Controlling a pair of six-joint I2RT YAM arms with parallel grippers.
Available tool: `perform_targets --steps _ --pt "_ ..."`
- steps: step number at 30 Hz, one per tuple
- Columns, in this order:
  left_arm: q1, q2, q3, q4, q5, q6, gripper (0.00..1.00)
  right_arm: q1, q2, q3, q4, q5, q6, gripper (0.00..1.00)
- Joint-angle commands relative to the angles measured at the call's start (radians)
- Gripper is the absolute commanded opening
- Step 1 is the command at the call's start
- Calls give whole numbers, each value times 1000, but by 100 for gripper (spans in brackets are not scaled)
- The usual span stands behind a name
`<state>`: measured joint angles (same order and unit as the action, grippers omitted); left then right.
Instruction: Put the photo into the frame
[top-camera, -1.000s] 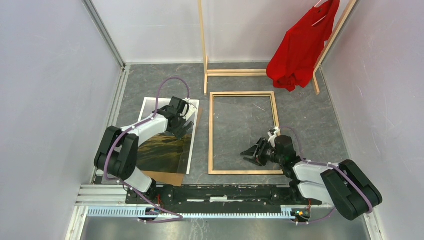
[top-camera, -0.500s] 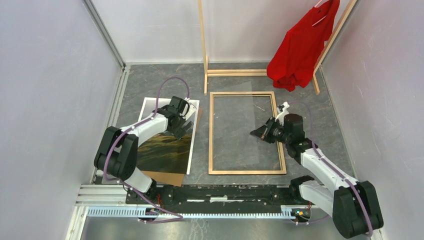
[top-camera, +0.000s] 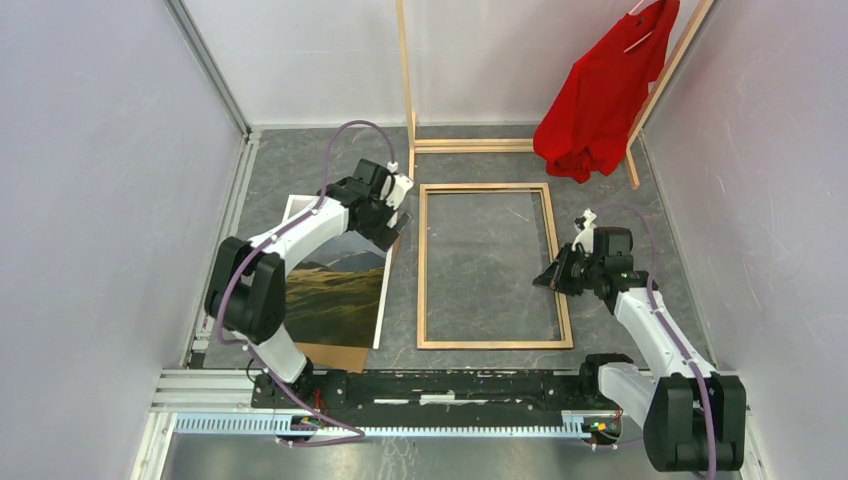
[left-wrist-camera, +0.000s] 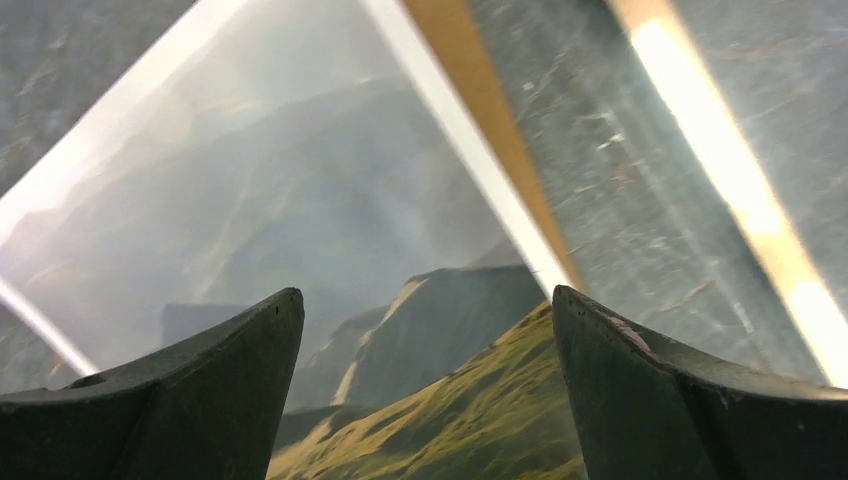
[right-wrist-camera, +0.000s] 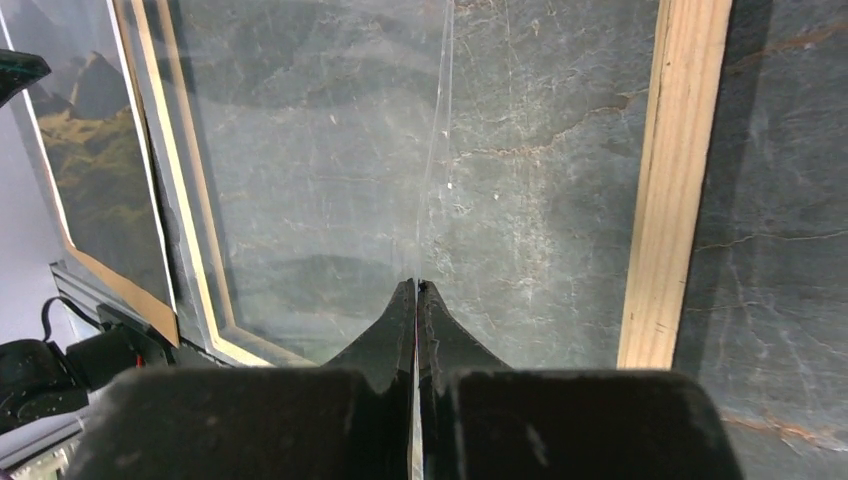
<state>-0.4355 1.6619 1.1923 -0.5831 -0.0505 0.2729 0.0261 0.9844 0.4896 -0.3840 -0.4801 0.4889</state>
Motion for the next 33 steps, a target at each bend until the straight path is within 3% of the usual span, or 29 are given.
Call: perform_targets --steps 1,6,14,22,28,33 --pt "-49 69 72 -29 92 -91 100 -21 34 114 -88 -30 -156 0" --pt "-85 123 109 -31 95 -102 100 -93 19 197 -149 -2 -185 0" --pt "-112 182 160 -16 199 -186 100 -104 -1 183 -108 -81 -116 0" --pt "-149 270 206 5 201 -198 95 -103 -16 138 -112 -76 -116 0" --pt "-151 282 202 10 204 -191 84 -103 -30 123 -121 -75 -115 0" --pt "-151 275 180 11 160 -156 62 -103 -76 55 -101 -96 -82 0"
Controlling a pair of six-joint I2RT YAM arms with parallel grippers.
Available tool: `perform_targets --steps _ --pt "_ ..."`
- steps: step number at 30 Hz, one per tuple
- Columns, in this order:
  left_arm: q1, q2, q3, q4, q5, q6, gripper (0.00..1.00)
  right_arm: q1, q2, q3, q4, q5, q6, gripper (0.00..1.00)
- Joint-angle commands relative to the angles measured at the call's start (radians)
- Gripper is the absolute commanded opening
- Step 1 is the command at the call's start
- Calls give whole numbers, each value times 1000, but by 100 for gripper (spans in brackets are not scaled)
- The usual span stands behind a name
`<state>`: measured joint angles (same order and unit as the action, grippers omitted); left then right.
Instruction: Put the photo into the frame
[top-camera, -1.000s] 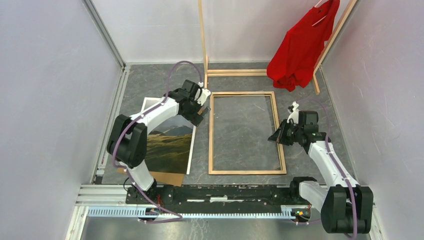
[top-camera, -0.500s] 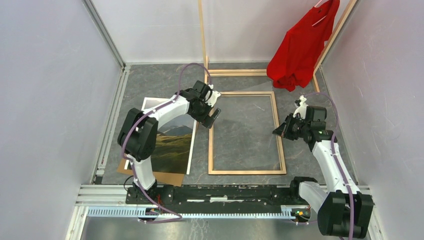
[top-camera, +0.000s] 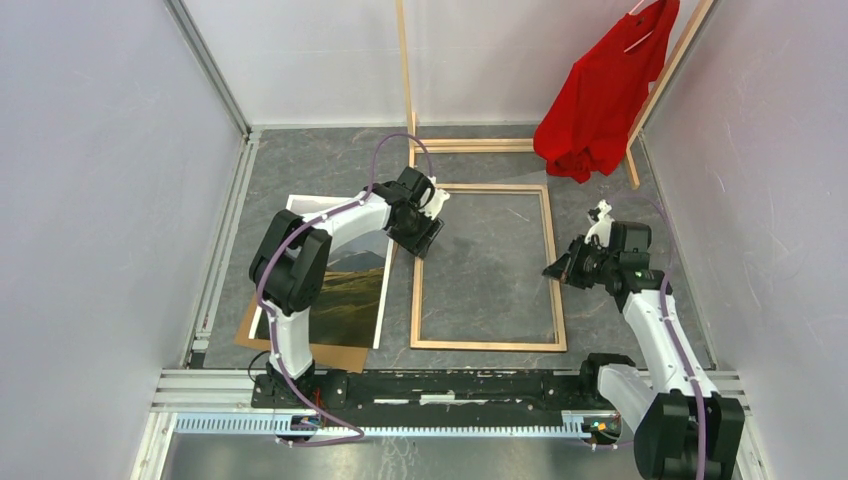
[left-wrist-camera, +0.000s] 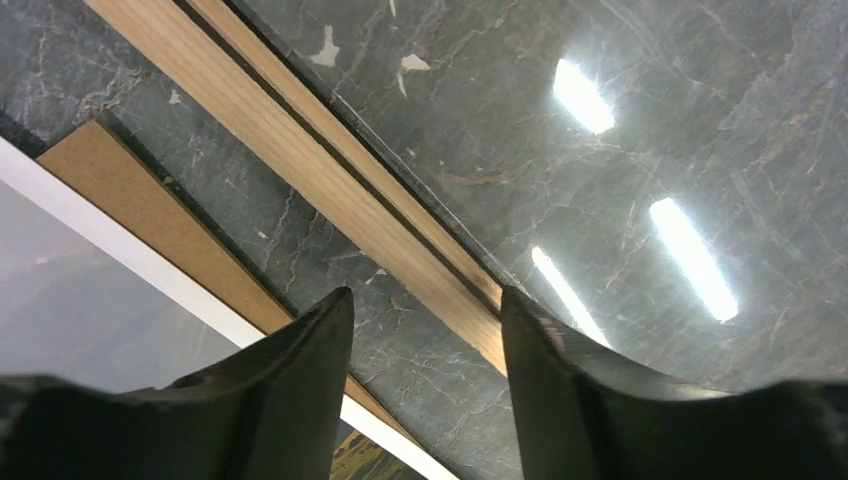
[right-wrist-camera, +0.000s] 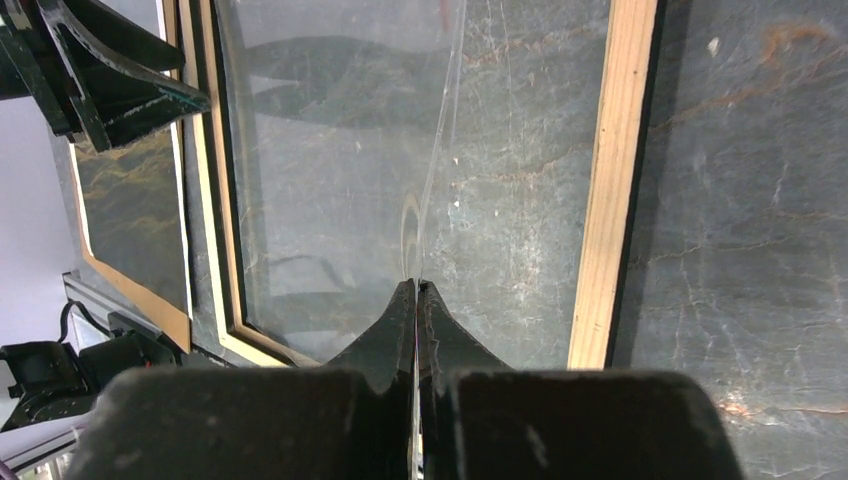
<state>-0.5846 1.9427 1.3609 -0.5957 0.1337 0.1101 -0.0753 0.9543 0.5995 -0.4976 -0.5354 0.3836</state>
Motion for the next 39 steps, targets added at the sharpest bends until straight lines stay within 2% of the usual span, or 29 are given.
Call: perform_targets --steps 1,7,15,18,20,23,27,32,39 --pt "-1 -11 5 23 -25 13 59 -1 -62 -80 22 -46 39 0" --pt "-1 -77 -42 21 27 35 59 -2 -167 -212 72 -76 121 2" --pt "12 -180 -2 -60 130 89 77 -1 -204 -217 157 -120 184 2" --pt "48 -218 25 -83 142 107 80 -2 -198 -199 219 -153 216 2" --pt "100 -231 27 -77 125 109 80 -1 -191 -191 258 -178 237 3" --pt "159 -219 -8 -35 41 107 74 -1 -168 -191 317 -212 280 3" --pt "166 -215 -126 55 -53 116 70 -1 -135 -196 354 -229 333 2" --pt "163 -206 -220 129 -45 110 67 -1 -106 -197 328 -227 349 2" --pt "145 -217 -265 192 -41 106 65 -3 -132 -216 279 -187 346 2"
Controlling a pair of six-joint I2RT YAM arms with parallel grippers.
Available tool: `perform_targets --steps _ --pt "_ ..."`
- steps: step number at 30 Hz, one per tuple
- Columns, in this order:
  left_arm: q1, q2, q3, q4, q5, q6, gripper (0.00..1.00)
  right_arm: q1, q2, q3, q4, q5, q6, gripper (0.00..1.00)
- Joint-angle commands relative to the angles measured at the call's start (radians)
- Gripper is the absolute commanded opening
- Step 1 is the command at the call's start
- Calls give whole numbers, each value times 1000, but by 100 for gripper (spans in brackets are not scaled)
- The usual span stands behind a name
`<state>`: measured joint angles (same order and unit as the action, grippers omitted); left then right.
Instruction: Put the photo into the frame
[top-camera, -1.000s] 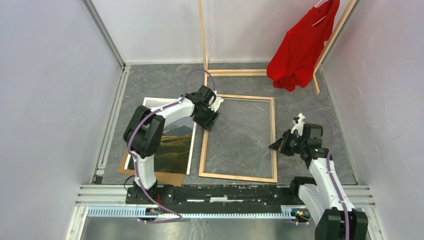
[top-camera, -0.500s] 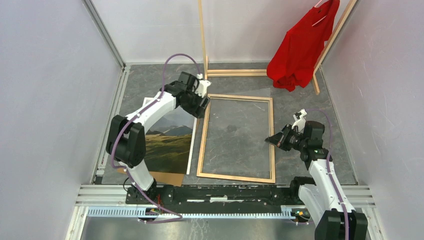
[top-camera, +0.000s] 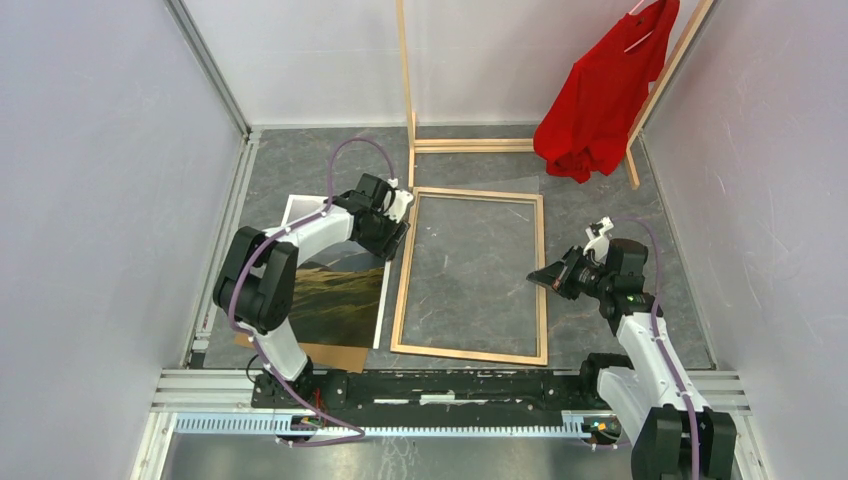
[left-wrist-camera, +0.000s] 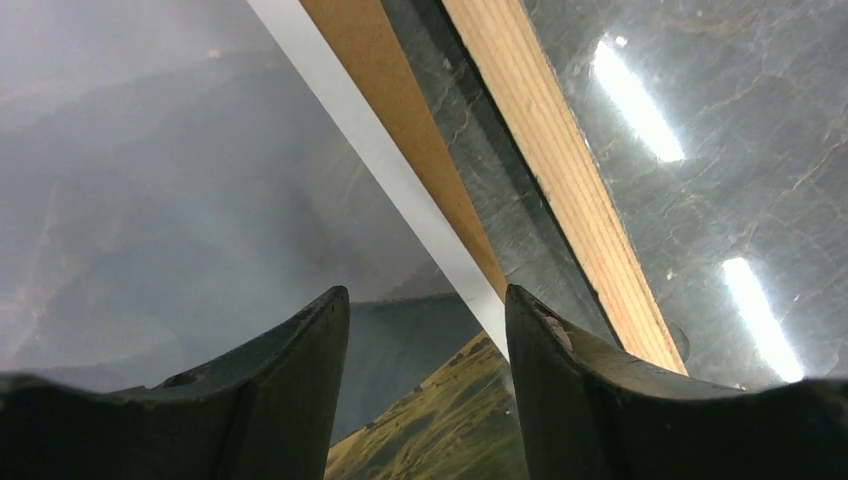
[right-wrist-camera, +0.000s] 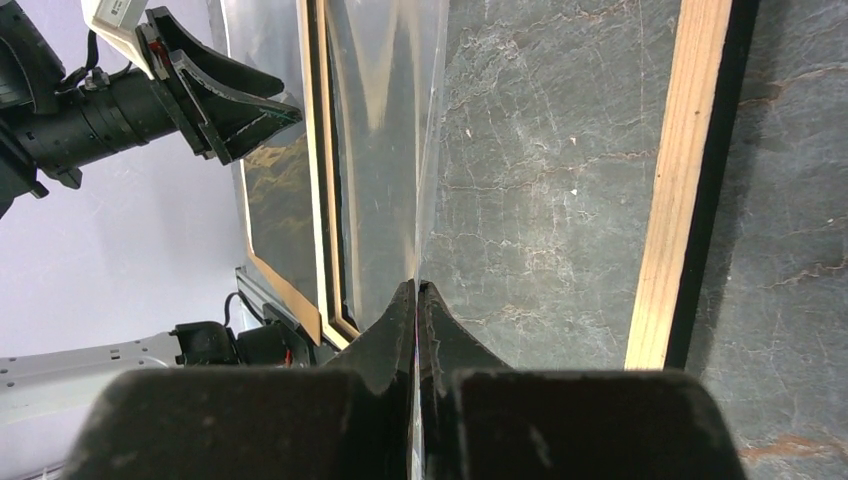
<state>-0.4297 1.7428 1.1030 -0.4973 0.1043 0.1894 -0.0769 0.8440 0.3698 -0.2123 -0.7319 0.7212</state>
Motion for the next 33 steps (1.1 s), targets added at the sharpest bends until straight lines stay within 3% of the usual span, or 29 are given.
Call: perform_targets --steps 1,16,29,33 --pt "-13 -16 -9 96 -14 27 65 -2 -22 14 -12 12 5 2" --pt "-40 14 -33 130 -63 24 65 -10 -9 40 -65 0 -17 2" --pt "-40 29 -14 107 -38 10 63 -12 -57 45 112 -199 162 1" --pt "-39 27 -6 92 -25 7 63 -12 -85 2 280 -238 316 1"
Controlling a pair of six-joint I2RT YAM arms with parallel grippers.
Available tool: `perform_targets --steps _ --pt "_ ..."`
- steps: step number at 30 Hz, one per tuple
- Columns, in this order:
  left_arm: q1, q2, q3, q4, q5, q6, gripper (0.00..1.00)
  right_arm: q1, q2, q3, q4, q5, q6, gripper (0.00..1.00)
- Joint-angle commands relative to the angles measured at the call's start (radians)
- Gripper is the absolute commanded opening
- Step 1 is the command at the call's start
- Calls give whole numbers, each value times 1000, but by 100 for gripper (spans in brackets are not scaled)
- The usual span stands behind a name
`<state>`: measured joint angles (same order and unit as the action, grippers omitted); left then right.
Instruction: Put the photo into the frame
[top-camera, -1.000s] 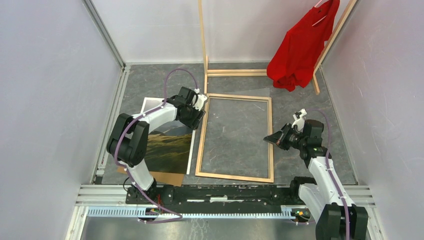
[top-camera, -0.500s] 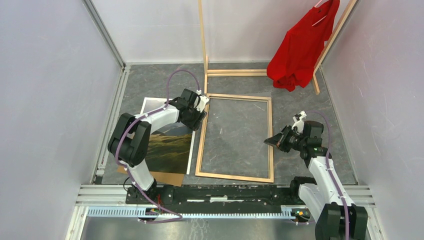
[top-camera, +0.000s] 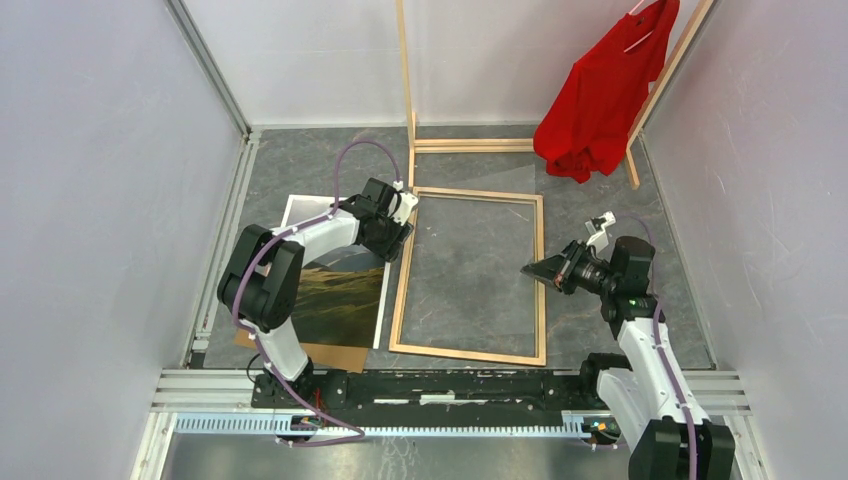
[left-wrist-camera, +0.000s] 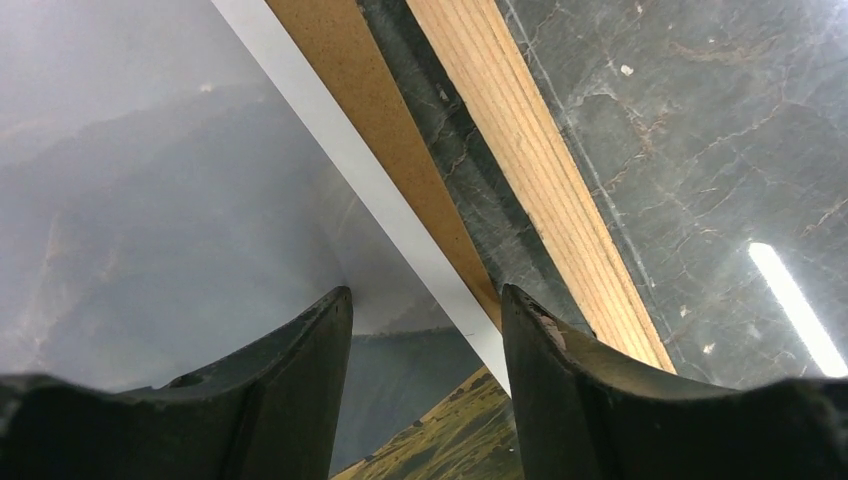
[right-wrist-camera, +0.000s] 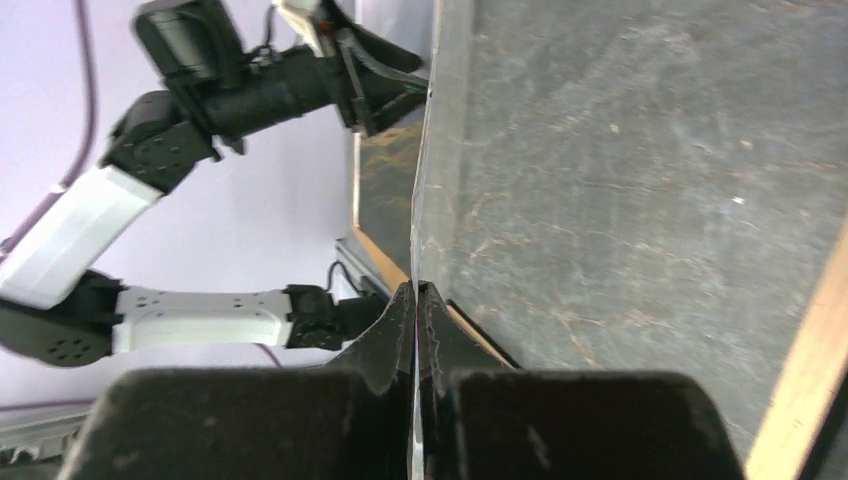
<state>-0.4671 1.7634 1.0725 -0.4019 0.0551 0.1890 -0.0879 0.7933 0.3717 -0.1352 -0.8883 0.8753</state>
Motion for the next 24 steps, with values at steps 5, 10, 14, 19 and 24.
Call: perform_targets --steps 5,10,14,19,24 --pt "16 -6 37 -32 61 0 61 -1 -44 7 321 -86 290 0" --pt "108 -9 94 -79 131 -25 60 11 -45 74 338 -82 338 0" --pt "181 -25 129 -97 157 -35 60 38 -59 95 383 -62 387 0" --pt "263 -33 161 -107 152 -49 59 74 -68 113 471 -43 443 0" --pt "306 -39 166 -110 148 -57 59 132 -51 159 562 -32 455 0"
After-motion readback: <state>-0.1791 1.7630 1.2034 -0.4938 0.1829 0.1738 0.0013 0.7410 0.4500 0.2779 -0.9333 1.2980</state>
